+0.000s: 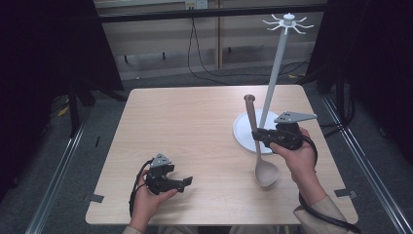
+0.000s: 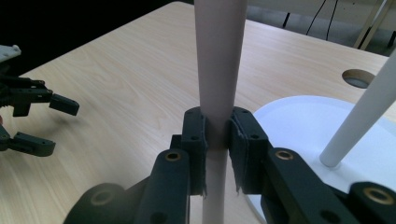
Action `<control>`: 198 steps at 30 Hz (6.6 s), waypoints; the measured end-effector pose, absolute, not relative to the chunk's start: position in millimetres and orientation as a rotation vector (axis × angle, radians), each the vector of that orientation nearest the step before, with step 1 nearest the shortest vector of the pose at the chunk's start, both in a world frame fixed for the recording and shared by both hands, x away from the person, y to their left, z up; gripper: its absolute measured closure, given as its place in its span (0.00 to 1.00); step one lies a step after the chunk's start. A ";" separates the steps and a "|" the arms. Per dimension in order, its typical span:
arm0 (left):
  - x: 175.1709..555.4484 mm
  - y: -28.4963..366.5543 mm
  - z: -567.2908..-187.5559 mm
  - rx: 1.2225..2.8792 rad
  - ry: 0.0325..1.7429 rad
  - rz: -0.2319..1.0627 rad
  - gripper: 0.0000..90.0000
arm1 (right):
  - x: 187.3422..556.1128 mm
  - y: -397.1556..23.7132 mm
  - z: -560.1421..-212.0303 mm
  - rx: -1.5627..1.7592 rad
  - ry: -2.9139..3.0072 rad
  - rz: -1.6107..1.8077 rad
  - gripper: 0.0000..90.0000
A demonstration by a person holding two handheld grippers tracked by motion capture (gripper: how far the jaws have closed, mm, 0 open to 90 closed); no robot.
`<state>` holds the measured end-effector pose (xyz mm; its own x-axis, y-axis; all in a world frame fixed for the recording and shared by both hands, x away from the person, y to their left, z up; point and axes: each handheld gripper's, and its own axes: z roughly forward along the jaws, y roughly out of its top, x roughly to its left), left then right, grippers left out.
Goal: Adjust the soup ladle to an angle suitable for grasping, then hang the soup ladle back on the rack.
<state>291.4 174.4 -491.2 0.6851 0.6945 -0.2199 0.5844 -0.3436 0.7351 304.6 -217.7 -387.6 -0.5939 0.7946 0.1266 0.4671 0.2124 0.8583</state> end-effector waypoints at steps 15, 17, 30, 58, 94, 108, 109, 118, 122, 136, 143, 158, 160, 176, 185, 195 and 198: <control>291.1 173.7 -491.7 2.044 0.979 0.163 0.11 | 297.2 -228.1 -364.1 1.139 2.025 1.438 0.86; 290.9 173.7 -491.5 2.046 0.982 0.167 0.11 | 297.2 -228.2 -361.9 1.141 2.014 1.440 0.86; 290.4 172.8 -490.9 2.042 0.978 0.170 0.11 | 298.8 -237.3 -338.5 1.130 1.893 1.452 0.86; 290.2 170.8 -490.0 2.049 0.971 0.183 0.11 | 301.0 -260.9 -299.3 1.152 1.757 1.449 0.86; 290.8 167.2 -491.2 2.058 0.965 0.179 0.11 | 333.6 -281.8 -277.2 1.233 1.712 1.418 0.86; 290.9 165.1 -493.1 2.074 0.963 0.175 0.11 | 341.9 -281.6 -275.8 1.226 1.747 1.409 0.86; 290.9 164.9 -493.2 2.074 0.963 0.175 0.11 | 342.4 -280.2 -276.0 1.221 1.750 1.412 0.86; 290.6 166.0 -492.0 2.075 0.961 0.187 0.11 | 342.8 -267.4 -274.4 1.220 1.760 1.399 0.86; 291.4 166.4 -493.1 2.080 0.959 0.175 0.11 | 344.4 -267.1 -272.8 1.228 1.760 1.390 0.86; 290.6 164.7 -492.8 2.075 0.958 0.176 0.11 | 351.0 -266.3 -273.1 1.247 1.762 1.366 0.86; 290.7 166.9 -491.4 2.065 0.961 0.180 0.11 | 353.5 -264.6 -277.8 1.245 1.741 1.367 0.85; 290.4 166.6 -490.9 2.074 0.957 0.184 0.11 | 356.1 -262.7 -281.6 1.246 1.709 1.378 0.85; 290.8 165.9 -490.7 2.065 0.961 0.182 0.11 | 356.6 -262.8 -281.7 1.244 1.709 1.380 0.85; 290.4 165.8 -490.5 2.068 0.958 0.183 0.11 | 357.9 -262.9 -283.4 1.253 1.701 1.379 0.81; 290.4 166.7 -489.8 2.065 0.957 0.180 0.11 | 358.1 -260.4 -283.9 1.256 1.704 1.392 0.70; 289.8 167.1 -488.8 2.062 0.953 0.183 0.11 | 355.5 -255.8 -283.7 1.259 1.703 1.368 0.49; 290.2 167.4 -489.7 2.065 0.955 0.177 0.11 | 353.9 -255.7 -285.0 1.283 1.693 1.370 0.41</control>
<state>290.2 167.4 -489.7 0.7004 0.6849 -0.2009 0.5673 -0.3634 0.7391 353.9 -255.7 -285.0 -0.3489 0.9302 0.1140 0.3057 -0.0020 0.9521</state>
